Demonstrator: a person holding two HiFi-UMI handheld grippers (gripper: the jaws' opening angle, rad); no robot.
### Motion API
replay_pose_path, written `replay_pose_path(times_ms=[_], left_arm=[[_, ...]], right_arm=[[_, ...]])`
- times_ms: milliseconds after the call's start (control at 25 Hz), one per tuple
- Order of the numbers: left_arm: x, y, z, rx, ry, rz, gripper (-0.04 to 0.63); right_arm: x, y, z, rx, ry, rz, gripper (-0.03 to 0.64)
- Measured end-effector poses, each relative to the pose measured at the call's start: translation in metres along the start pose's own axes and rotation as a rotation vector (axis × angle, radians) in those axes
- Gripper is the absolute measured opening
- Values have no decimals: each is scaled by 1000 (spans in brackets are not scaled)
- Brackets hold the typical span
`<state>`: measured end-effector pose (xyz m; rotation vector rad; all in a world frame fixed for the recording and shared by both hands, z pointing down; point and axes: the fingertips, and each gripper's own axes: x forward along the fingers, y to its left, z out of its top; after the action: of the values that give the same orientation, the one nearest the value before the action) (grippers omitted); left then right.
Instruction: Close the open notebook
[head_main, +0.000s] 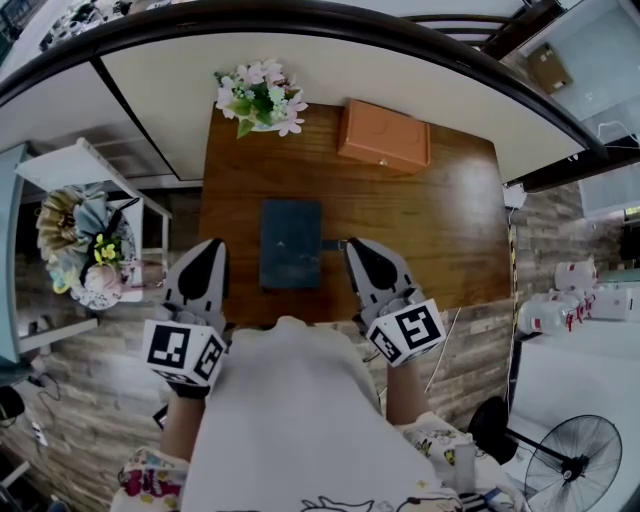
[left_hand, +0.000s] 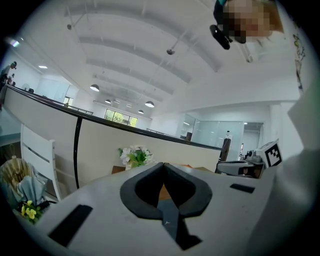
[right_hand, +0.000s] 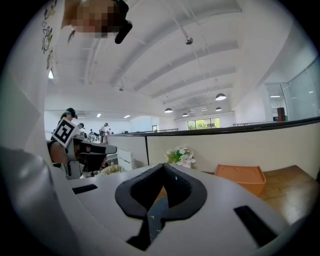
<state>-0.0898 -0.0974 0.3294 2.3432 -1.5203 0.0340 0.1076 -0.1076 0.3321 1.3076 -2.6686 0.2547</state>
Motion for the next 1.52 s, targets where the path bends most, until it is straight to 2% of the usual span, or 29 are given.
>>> replay_pose_path(times_ms=[280,1520], left_arm=[[0,-2,-6,13,19,2,2],[4,5,-7,23,36,23,2]], right_arm=[[-6,-5,-5,37,-5,-18,-2],[6,-14,-1,41,10,-19,-2]])
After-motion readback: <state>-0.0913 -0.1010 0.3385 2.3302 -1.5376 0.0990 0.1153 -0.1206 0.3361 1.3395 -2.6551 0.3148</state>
